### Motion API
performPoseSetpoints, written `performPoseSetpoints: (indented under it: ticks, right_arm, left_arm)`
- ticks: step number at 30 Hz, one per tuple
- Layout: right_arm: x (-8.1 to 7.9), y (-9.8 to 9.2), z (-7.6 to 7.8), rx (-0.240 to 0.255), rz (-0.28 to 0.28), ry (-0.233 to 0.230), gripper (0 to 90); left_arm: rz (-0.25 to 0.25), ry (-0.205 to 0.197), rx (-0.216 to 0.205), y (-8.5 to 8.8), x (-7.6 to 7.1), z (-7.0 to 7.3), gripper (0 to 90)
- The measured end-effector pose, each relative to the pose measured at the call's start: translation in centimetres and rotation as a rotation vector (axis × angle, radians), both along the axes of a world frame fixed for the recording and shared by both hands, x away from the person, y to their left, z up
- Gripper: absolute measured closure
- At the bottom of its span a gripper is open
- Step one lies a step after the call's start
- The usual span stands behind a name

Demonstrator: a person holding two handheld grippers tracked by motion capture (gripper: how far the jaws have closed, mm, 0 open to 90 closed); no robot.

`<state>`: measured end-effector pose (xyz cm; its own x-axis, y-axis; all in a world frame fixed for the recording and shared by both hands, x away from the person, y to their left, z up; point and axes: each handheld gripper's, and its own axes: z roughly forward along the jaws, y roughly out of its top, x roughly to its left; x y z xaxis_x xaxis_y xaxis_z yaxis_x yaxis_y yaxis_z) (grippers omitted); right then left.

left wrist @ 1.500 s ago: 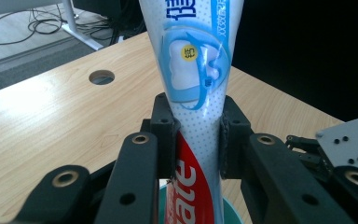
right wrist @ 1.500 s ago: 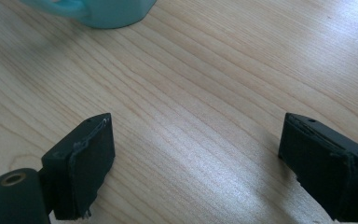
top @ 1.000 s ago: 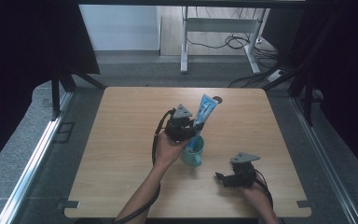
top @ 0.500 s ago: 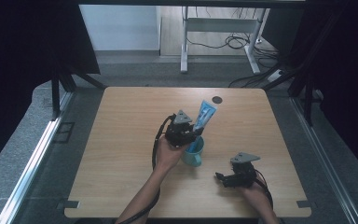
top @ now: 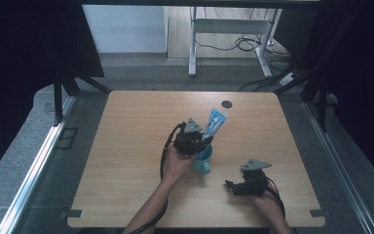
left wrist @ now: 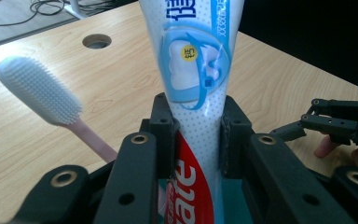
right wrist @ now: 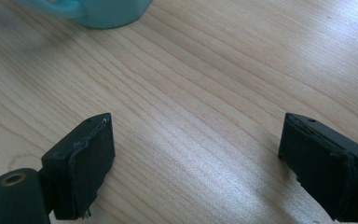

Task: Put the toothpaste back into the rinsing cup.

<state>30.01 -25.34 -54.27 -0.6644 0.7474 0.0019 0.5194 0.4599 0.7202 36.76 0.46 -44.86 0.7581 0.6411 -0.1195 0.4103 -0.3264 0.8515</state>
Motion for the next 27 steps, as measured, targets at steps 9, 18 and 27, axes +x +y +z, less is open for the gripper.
performPoseSetpoints:
  ticks: [9, 18, 27]
  right_arm:
    - [0.0, 0.0, 0.0, 0.0, 0.0, 0.001, 10.6]
    - [0.0, 0.0, 0.0, 0.0, 0.001, 0.0, 10.5]
    - [0.0, 0.0, 0.0, -0.001, 0.0, 0.0, 10.5]
  left_arm:
    - [0.005, -0.004, 0.005, -0.1, -0.3, -0.2, 71.4]
    - [-0.002, -0.006, 0.037, 0.1, -0.6, -0.5, 70.2]
    - [-0.009, 0.0, 0.104, 0.1, -1.1, -1.2, 68.7]
